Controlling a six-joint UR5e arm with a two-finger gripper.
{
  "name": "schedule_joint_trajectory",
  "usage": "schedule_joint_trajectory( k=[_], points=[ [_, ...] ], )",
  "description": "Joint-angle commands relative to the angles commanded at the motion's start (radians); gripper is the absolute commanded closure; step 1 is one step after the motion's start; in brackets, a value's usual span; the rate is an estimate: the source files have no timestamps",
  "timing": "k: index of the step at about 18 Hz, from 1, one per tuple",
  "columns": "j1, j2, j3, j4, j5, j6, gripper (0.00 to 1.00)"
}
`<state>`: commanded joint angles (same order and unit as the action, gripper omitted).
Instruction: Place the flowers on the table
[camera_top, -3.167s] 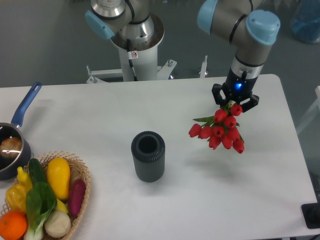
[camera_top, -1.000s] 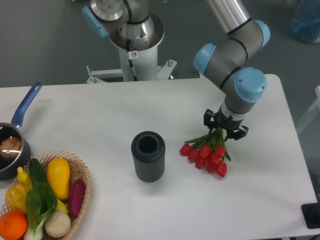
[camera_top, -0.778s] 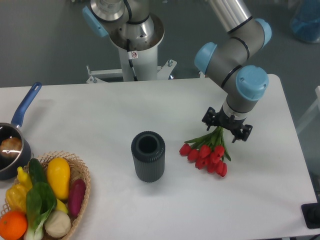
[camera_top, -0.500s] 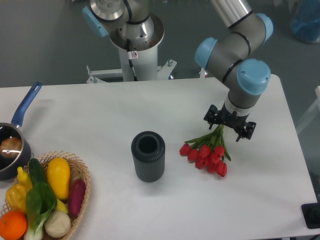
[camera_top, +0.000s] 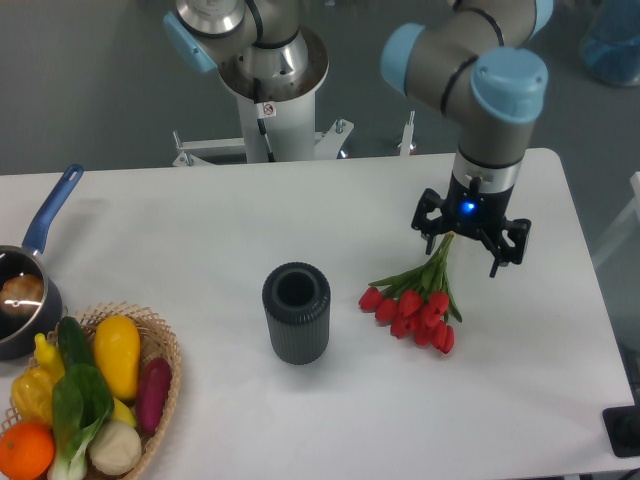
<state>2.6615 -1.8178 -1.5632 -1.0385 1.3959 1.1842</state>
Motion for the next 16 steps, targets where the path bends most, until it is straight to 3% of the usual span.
schedule_joint_trajectory(
  k=[4,16],
  points=[
    [-0.035,0.009,0.006,0.043,-0.012,0.008,0.00],
    [-0.020,0.078,-0.006,0.043,-0.077,0.025,0.00]
  ],
)
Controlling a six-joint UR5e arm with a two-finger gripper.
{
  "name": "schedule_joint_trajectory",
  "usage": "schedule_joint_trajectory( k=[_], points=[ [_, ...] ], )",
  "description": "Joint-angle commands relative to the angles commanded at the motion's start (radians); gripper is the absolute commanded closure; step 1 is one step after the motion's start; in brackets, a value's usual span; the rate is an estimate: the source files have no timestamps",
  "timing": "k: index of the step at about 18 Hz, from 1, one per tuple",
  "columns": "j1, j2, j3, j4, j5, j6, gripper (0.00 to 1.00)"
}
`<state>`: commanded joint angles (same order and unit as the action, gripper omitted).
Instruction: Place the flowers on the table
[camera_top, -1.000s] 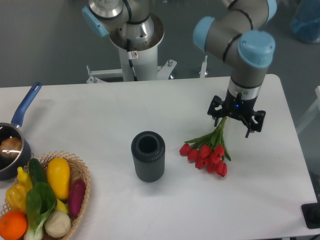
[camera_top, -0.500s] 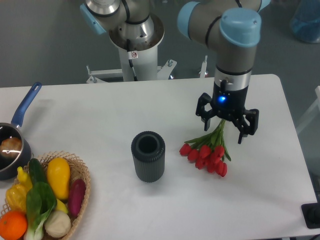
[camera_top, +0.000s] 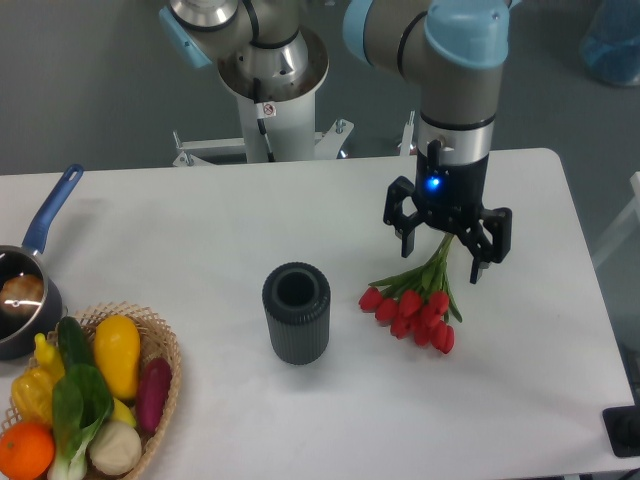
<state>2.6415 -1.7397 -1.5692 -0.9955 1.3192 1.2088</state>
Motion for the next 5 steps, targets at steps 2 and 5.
schedule_joint_trajectory(
  k=[2,5],
  points=[
    [0.009,0.018,-0.008,-0.005,0.000,0.000,0.00],
    [0.015,0.028,-0.012,-0.002,0.000,0.003,0.00]
  ],
)
